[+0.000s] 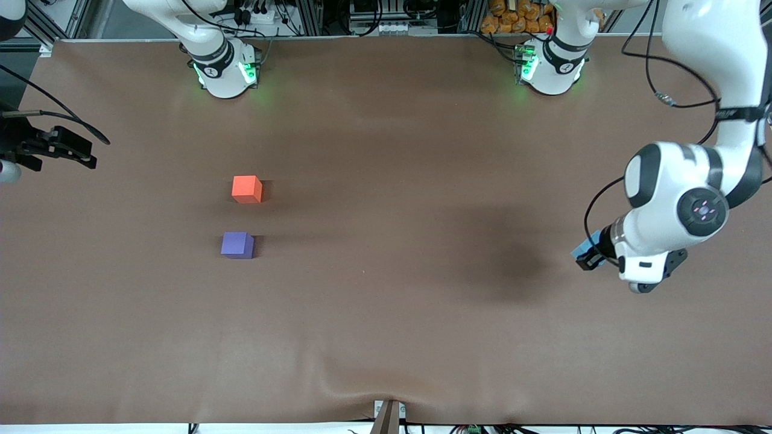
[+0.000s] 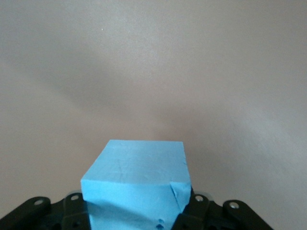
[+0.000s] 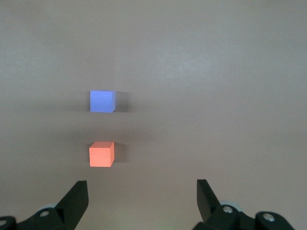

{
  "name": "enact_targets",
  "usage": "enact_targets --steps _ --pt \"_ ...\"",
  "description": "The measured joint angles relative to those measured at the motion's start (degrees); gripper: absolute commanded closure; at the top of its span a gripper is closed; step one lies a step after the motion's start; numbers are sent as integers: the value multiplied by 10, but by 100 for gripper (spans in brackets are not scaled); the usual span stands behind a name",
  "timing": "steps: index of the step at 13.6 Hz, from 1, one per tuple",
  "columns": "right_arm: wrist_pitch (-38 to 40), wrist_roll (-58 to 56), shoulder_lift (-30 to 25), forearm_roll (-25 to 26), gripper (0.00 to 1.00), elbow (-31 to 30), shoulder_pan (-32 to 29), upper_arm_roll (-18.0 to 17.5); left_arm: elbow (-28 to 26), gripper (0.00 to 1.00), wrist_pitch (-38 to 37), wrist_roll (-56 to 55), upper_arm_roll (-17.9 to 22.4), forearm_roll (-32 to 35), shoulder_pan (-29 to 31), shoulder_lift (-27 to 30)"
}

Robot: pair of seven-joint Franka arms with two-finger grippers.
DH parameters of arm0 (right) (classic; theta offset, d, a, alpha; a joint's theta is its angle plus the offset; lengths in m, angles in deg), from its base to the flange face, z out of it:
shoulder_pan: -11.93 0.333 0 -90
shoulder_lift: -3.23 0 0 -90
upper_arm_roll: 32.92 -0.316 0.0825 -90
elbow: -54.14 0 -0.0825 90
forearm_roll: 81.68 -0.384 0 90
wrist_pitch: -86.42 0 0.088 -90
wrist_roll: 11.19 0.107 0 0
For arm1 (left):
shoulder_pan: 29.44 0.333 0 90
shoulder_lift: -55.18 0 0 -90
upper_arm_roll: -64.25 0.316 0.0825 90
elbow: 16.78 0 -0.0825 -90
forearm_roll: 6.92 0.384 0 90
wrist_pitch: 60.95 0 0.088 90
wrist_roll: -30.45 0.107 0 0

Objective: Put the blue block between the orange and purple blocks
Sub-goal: 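Carry the light-blue block with the left gripper to the table middle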

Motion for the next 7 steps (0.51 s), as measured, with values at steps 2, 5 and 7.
enact_targets --steps 2,5,7 --pt "-1 0 5 -1 0 0 0 -2 0 67 -26 1 -27 -4 1 31" --pt "-6 -1 9 -2 0 0 5 -5 -1 67 -57 1 -88 -17 -1 52" --pt "-8 -1 9 -2 0 0 13 -8 -1 67 -77 -2 -139 -26 -5 52"
